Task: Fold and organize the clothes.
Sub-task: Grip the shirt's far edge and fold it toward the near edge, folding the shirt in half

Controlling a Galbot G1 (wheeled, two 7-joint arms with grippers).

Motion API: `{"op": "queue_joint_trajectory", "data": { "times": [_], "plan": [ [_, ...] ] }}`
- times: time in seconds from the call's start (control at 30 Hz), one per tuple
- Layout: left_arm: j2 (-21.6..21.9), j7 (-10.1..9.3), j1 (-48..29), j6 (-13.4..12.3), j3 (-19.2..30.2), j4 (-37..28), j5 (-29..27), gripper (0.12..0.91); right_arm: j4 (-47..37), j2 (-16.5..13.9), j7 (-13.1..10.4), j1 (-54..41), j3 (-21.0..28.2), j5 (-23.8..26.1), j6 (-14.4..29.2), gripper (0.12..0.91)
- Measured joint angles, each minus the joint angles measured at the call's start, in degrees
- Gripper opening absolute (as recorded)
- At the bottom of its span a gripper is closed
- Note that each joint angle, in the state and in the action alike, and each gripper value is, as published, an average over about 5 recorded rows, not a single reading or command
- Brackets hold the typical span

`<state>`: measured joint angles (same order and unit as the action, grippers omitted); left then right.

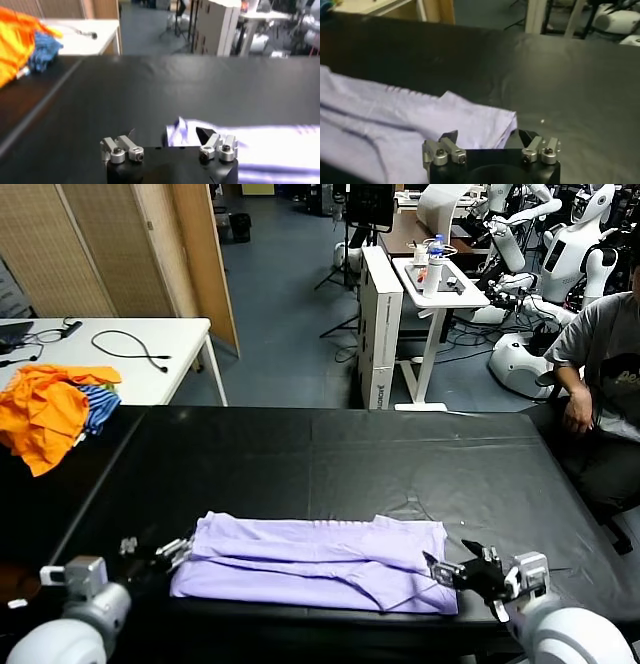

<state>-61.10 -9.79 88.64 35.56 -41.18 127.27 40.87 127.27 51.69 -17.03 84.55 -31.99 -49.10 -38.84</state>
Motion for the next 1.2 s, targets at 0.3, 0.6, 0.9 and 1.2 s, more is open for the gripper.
{"op": "queue_joint_trajectory", "data": {
  "times": [0.3,0.6,0.9,1.2],
  "plan": [
    [1.04,-0.12,-7.84,1.51,4.54,-7.17,2.30,0.907,-5.99,3.61,-1.94,-4.56,1.57,-0.39,0.50,0.907],
    [0.78,0.22,-8.93,2.10,6.14,-10.33,1.77,0.905,-9.05,6.28,-2.12,-6.10,3.20,-0.17,0.50,0.891],
    [0.15,1.39,-8.67,1.93,7.04,-11.72,1.51,0.615,-10.24,6.97,-1.84,-6.14,3.78,0.35,0.47,0.737],
    [-0.10,3.56,-7.05,1.87,7.21,-10.29,-4.70,0.150,-10.60,8.29,-0.96,-6.13,3.78,1.60,1.82,0.245]
  ]
}}
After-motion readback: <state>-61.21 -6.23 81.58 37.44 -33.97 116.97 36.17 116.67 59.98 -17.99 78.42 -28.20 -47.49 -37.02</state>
